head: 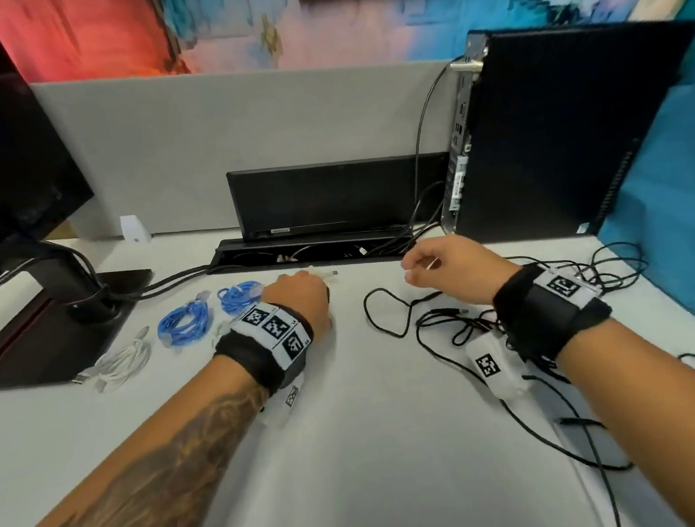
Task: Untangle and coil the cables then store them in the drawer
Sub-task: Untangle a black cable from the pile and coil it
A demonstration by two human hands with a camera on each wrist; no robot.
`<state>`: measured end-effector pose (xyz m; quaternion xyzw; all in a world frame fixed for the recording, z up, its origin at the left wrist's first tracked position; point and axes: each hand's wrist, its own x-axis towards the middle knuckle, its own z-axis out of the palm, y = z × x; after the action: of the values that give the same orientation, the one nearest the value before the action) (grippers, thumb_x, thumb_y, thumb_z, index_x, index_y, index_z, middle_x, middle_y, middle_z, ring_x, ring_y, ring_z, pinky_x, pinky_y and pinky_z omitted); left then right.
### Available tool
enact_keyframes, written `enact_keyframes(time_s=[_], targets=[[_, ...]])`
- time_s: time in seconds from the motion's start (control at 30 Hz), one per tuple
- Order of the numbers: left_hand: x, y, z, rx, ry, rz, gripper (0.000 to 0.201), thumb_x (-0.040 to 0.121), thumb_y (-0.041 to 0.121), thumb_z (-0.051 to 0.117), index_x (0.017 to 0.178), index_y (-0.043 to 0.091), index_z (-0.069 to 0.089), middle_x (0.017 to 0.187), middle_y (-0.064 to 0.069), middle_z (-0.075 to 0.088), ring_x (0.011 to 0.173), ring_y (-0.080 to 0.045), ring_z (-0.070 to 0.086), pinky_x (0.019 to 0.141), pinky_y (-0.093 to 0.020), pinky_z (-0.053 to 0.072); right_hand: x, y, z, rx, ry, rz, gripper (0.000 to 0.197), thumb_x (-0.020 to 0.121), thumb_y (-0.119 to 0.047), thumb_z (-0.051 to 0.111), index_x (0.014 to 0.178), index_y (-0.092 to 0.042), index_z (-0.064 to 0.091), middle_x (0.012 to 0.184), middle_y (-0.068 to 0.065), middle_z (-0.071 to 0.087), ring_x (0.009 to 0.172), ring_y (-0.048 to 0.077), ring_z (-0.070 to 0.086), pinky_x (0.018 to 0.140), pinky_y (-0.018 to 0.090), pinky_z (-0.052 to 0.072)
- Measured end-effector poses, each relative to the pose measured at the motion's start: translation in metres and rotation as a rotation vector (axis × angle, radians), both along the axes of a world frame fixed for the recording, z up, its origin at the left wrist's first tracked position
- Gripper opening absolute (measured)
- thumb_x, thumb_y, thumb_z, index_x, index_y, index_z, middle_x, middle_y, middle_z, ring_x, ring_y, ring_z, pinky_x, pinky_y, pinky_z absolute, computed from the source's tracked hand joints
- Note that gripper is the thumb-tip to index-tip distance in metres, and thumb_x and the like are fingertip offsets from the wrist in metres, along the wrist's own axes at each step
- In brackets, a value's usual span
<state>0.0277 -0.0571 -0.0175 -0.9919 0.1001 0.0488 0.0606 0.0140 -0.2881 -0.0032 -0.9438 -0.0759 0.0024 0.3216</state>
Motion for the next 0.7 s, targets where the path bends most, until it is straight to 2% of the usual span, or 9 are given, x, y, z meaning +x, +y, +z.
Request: enact_keyframes(time_s=[0.1, 0.17, 0.23, 0.33, 0.4, 0.43, 0.5, 0.6, 0.7], targets=[[0.000, -0.011, 0.015, -0.118, 0.024, -0.035, 0.054, 0.086, 0.050, 0.066, 0.130, 0.020, 0.056, 0.131, -0.003, 0.051, 0.121, -0.026, 0.050, 0.094, -0.040, 0.048, 0.011, 0.000, -0.013, -0.229, 0.126, 0.083, 0.040, 0.094, -0.036, 0.069, 0.133, -0.030, 0.063, 0.124, -0.011, 0.061, 0.107, 0.011, 0.057, 0.093, 0.024, 0.042], [-0.001, -0.024, 0.025, -0.265, 0.084, -0.071, 0.055, 0.087, 0.049, 0.068, 0.132, 0.020, 0.056, 0.130, -0.002, 0.056, 0.116, -0.022, 0.055, 0.096, -0.038, 0.049, 0.016, 0.006, -0.022, -0.298, 0.168, 0.136, 0.032, 0.094, -0.036, 0.068, 0.126, -0.031, 0.069, 0.125, -0.011, 0.063, 0.108, 0.011, 0.056, 0.099, 0.029, 0.045], [0.000, -0.035, 0.028, -0.356, 0.160, -0.101, 0.055, 0.087, 0.047, 0.070, 0.131, 0.017, 0.058, 0.124, -0.002, 0.061, 0.113, -0.020, 0.058, 0.097, -0.035, 0.049, 0.020, 0.011, -0.023, -0.329, 0.141, 0.155, 0.017, 0.093, -0.032, 0.069, 0.107, -0.026, 0.076, 0.105, -0.008, 0.070, 0.099, 0.014, 0.061, 0.095, 0.033, 0.050], [0.008, -0.037, 0.029, -0.574, 0.160, -0.080, 0.064, 0.081, 0.046, 0.076, 0.134, 0.018, 0.054, 0.121, -0.001, 0.061, 0.106, -0.019, 0.060, 0.089, -0.032, 0.050, 0.021, 0.016, -0.004, -0.136, 0.009, 0.083, 0.010, 0.097, -0.024, 0.066, 0.092, -0.020, 0.073, 0.084, -0.003, 0.072, 0.074, 0.013, 0.064, 0.074, 0.029, 0.054], [0.013, -0.036, 0.029, -0.903, 0.146, -0.056, 0.073, 0.079, 0.038, 0.080, 0.140, 0.019, 0.044, 0.118, -0.002, 0.058, 0.098, -0.020, 0.063, 0.080, -0.035, 0.054, 0.017, 0.017, 0.020, 0.095, -0.072, 0.057, 0.013, 0.100, -0.017, 0.063, 0.093, -0.009, 0.071, 0.085, 0.008, 0.074, 0.065, 0.013, 0.062, 0.059, 0.021, 0.052], [0.014, -0.037, 0.030, -1.102, 0.180, -0.037, 0.077, 0.080, 0.034, 0.081, 0.142, 0.019, 0.039, 0.116, -0.003, 0.057, 0.094, -0.021, 0.066, 0.077, -0.038, 0.057, 0.014, 0.017, 0.035, 0.189, -0.102, 0.064, 0.013, 0.101, -0.015, 0.061, 0.096, -0.005, 0.069, 0.086, 0.010, 0.074, 0.065, 0.013, 0.062, 0.055, 0.018, 0.051], [0.014, -0.042, 0.036, -1.423, 0.318, -0.005, 0.080, 0.083, 0.031, 0.079, 0.145, 0.019, 0.030, 0.115, -0.003, 0.060, 0.082, -0.019, 0.068, 0.074, -0.040, 0.059, 0.008, 0.018, 0.065, 0.305, -0.161, 0.082, 0.015, 0.102, -0.016, 0.060, 0.104, -0.003, 0.068, 0.086, 0.009, 0.072, 0.066, 0.011, 0.062, 0.059, 0.020, 0.053], [0.010, -0.051, 0.049, -1.637, 0.524, -0.057, 0.070, 0.086, 0.034, 0.076, 0.145, 0.024, 0.038, 0.130, -0.003, 0.061, 0.074, -0.019, 0.067, 0.075, -0.042, 0.058, 0.002, 0.016, 0.099, 0.362, -0.207, 0.111, 0.018, 0.102, -0.019, 0.059, 0.110, -0.005, 0.069, 0.091, 0.007, 0.074, 0.070, 0.011, 0.062, 0.067, 0.023, 0.055], [0.006, -0.064, 0.063, -1.677, 0.621, -0.200, 0.033, 0.094, 0.027, 0.066, 0.126, 0.022, 0.059, 0.125, 0.000, 0.064, 0.088, -0.025, 0.069, 0.078, -0.043, 0.057, -0.004, 0.014, 0.114, 0.374, -0.221, 0.139, 0.019, 0.101, -0.022, 0.062, 0.109, -0.008, 0.072, 0.098, 0.010, 0.077, 0.078, 0.022, 0.065, 0.079, 0.034, 0.058]])
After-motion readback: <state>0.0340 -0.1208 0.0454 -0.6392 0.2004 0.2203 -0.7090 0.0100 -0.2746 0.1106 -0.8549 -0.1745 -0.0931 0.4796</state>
